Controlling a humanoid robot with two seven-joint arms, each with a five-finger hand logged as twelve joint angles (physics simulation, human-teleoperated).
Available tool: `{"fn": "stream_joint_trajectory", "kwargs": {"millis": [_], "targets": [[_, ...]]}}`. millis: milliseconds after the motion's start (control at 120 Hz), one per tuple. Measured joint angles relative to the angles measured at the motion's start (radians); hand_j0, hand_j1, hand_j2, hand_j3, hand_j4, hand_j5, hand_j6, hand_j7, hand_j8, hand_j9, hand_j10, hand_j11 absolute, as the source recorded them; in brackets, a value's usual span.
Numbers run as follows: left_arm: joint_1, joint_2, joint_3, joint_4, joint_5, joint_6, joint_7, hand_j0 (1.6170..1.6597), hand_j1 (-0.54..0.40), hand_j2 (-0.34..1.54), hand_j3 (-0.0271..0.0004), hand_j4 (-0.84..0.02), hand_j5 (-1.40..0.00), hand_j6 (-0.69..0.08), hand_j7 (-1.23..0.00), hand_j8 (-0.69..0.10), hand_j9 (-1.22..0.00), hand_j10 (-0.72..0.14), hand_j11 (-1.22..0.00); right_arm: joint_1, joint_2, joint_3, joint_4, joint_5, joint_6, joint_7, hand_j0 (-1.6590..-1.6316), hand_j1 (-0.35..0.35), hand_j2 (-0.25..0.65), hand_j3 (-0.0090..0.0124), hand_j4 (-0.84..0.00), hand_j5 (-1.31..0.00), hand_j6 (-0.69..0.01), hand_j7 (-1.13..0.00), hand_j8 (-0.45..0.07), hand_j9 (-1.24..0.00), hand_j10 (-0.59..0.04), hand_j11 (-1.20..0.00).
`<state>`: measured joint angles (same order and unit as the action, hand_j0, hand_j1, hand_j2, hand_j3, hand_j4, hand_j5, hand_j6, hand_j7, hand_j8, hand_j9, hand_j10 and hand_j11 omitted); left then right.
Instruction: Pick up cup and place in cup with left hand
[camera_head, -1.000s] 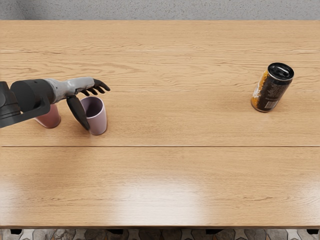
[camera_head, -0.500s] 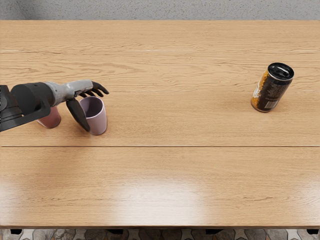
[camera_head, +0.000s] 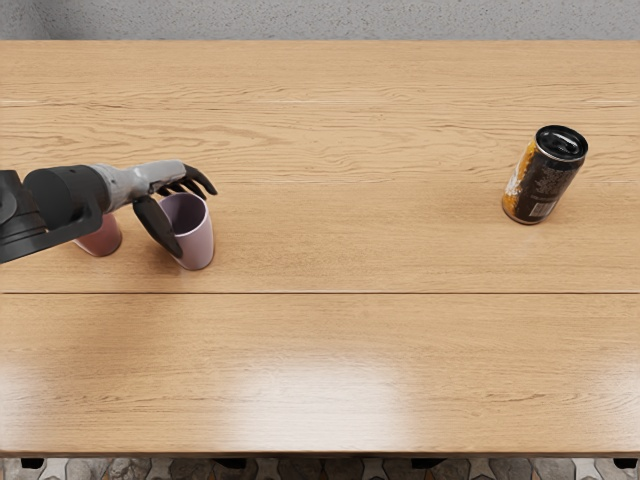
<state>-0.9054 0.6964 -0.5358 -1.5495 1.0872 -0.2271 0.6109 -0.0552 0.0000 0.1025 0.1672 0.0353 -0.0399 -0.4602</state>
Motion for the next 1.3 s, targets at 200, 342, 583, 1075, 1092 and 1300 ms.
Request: {"fn": "stream_joint_trajectory", "kwargs": {"millis": [200, 342, 583, 1075, 1092, 1300], "targets": [[0.000, -0.016, 0.000, 0.006, 0.001, -0.001, 0.000, 1.6580, -0.075, 0.07, 0.0000, -0.363, -0.46, -0.364, -0.46, -0.357, -0.46, -0.361, -0.46, 0.000, 0.000, 0.000, 0.000, 0.000, 0.000, 0.000, -1.6581, -0.349, 0.000, 0.0000, 0.000, 0.00, 0.000, 0.00, 0.000, 0.00, 0.000, 0.00], [0.003, -0.015, 0.000, 0.009, -0.001, -0.001, 0.000, 1.6572, -0.139, 0.13, 0.0000, -0.387, -0.49, -0.386, -0.49, -0.311, -0.50, -0.348, -0.50, 0.000, 0.000, 0.000, 0.000, 0.000, 0.000, 0.000, -1.6581, -0.349, 0.000, 0.0000, 0.000, 0.00, 0.000, 0.00, 0.000, 0.00, 0.000, 0.00], [0.005, -0.011, -0.002, 0.013, -0.003, -0.004, 0.000, 1.6575, -0.176, 0.23, 0.0000, -0.430, -0.57, -0.286, -0.57, -0.271, -0.58, -0.310, -0.58, 0.000, 0.000, 0.000, 0.000, 0.000, 0.000, 0.000, -1.6581, -0.349, 0.000, 0.0000, 0.000, 0.00, 0.000, 0.00, 0.000, 0.00, 0.000, 0.00], [-0.056, -0.003, -0.014, 0.019, -0.038, -0.024, 0.001, 1.6525, -0.168, 0.16, 0.0000, -0.459, -0.68, -0.263, -0.70, -0.182, -0.69, -0.258, -0.67, 0.000, 0.000, 0.000, 0.000, 0.000, 0.000, 0.000, -1.6581, -0.349, 0.000, 0.0000, 0.000, 0.00, 0.000, 0.00, 0.000, 0.00, 0.000, 0.00], [-0.061, -0.003, -0.015, 0.021, -0.040, -0.025, 0.001, 1.6525, -0.168, 0.16, 0.0000, -0.459, -0.68, -0.266, -0.70, -0.183, -0.69, -0.263, -0.67, 0.000, 0.000, 0.000, 0.000, 0.000, 0.000, 0.000, -1.6581, -0.349, 0.000, 0.0000, 0.000, 0.00, 0.000, 0.00, 0.000, 0.00, 0.000, 0.00], [-0.124, 0.040, -0.015, 0.034, -0.082, -0.048, 0.001, 1.6541, -0.181, 0.15, 0.0000, -0.478, -0.67, -0.255, -0.71, -0.175, -0.69, -0.260, -0.66, 0.001, 0.000, -0.001, 0.000, 0.000, 0.000, 0.001, -1.6581, -0.349, 0.000, 0.0000, 0.000, 0.00, 0.000, 0.00, 0.000, 0.00, 0.000, 0.00]]}}
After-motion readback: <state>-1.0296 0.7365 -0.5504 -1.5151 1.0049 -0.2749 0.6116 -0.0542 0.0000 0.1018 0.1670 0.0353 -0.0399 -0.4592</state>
